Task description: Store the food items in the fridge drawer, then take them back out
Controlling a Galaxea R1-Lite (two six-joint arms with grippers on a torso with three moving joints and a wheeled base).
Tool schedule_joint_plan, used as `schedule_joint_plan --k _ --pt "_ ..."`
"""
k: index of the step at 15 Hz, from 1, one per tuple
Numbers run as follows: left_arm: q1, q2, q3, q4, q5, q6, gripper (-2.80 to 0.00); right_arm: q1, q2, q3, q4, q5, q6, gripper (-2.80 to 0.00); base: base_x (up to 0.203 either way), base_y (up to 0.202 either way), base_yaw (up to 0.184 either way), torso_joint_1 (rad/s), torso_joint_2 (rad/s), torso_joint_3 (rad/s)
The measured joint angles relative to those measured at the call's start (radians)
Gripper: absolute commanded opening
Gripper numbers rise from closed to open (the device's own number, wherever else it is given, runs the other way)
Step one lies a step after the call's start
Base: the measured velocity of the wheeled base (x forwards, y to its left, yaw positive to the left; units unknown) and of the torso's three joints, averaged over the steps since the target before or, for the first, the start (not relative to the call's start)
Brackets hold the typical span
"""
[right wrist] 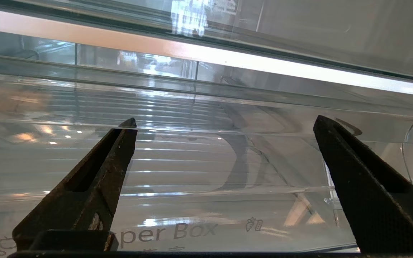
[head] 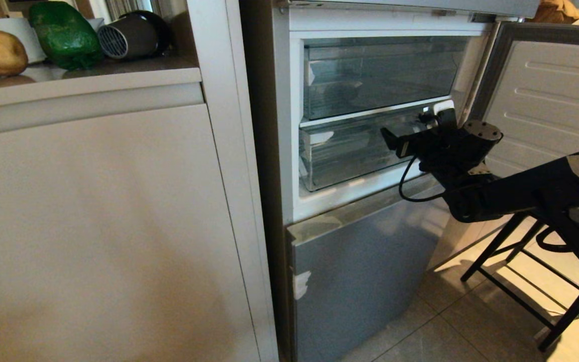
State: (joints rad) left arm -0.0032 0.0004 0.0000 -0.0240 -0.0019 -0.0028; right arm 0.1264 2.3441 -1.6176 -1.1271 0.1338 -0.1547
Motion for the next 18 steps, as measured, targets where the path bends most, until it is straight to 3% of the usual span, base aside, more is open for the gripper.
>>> schedule_joint_plan --k 4,10,18 --pt "0.000 0.000 0.000 0.000 0.000 0.000 -2.80 0.001 -0.072 0.136 -0.061 0.000 -0.001 0.00 0.000 0.000 0.000 0.000 0.00 0.000" --pt "0.000 0.000 0.000 0.000 0.000 0.000 -2.80 0.003 -0.237 0.447 -0.177 0.005 -0.001 0.00 0.000 0.000 0.000 0.000 0.00 0.000" --pt "0.000 0.000 0.000 0.000 0.000 0.000 -2.80 0.010 -0.463 0.812 -0.201 0.006 0.002 0.00 0.000 0.000 0.000 0.000 0.00 0.000"
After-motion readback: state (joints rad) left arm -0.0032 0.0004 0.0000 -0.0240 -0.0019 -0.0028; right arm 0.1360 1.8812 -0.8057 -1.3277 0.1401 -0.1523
